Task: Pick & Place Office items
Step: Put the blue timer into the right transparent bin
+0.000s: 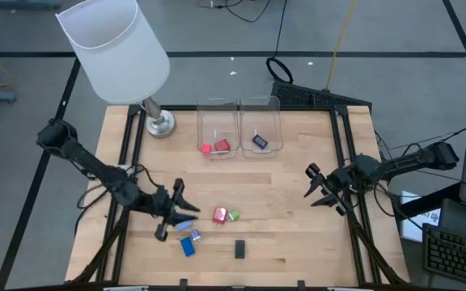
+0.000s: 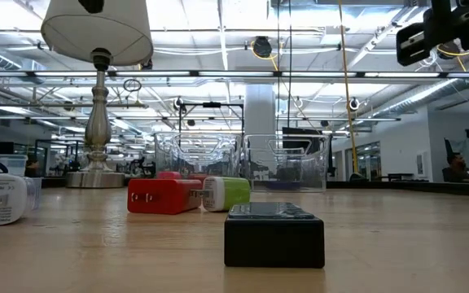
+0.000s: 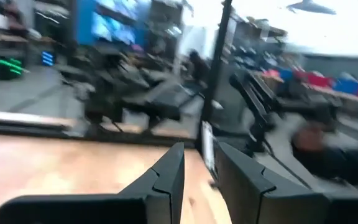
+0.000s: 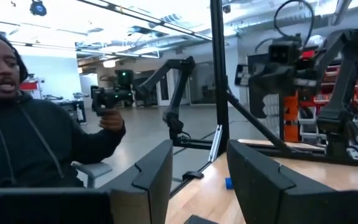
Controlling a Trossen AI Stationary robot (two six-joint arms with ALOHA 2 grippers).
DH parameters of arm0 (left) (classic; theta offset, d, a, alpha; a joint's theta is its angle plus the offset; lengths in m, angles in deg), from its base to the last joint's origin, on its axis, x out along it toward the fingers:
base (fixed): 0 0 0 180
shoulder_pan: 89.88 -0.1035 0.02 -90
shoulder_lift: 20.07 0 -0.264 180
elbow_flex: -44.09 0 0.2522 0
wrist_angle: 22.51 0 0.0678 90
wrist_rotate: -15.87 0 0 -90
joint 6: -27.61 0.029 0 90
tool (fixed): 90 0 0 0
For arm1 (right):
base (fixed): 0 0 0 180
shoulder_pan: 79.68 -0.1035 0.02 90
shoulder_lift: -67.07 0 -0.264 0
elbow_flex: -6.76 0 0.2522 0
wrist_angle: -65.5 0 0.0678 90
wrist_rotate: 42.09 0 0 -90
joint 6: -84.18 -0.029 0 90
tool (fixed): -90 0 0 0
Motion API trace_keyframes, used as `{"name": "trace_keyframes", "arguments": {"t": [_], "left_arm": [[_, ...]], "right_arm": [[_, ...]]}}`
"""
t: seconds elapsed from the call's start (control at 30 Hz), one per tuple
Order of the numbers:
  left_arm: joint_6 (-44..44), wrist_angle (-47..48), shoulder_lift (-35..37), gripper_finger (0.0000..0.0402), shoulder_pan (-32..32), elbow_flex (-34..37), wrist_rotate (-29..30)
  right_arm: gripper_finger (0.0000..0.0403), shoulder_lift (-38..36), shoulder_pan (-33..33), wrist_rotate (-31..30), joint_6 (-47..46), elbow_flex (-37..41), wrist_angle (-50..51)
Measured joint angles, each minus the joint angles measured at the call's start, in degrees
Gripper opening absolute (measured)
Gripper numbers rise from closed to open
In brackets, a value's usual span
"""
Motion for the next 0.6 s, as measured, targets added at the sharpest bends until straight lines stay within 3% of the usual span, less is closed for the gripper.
{"name": "trace_keyframes", "arguments": {"t": [0.13,0.27,0.33,0.4,0.5,0.6], "left_arm": [[-1.0,-5.0,-5.5,0.0093,0.6,-0.1,-8.1],[-8.9,2.4,-12.5,0.0093,4.2,-5.2,-3.2],[-13.0,14.0,-15.6,0.0093,6.1,-11.7,0.3],[-18.1,31.8,-19.3,0.0093,7.9,-19.9,2.0],[-26.7,54.6,-26.9,0.0093,9.6,-33.0,2.0],[-32.9,70.1,-33.8,0.0093,11.0,-44.1,-0.1]], "right_arm": [[0.0144,0.0,0.0,0.0,0.0,0.0,0.1],[0.0143,0.1,0.0,0.0,0.0,0.0,0.1],[0.0144,0.2,0.0,0.0,0.8,0.0,0.1],[0.0143,0.3,0.0,-0.1,1.3,0.0,0.1],[0.0144,0.4,0.0,0.0,1.3,0.0,0.1],[0.0143,0.5,0.0,-0.1,1.3,0.0,0.1]]}}
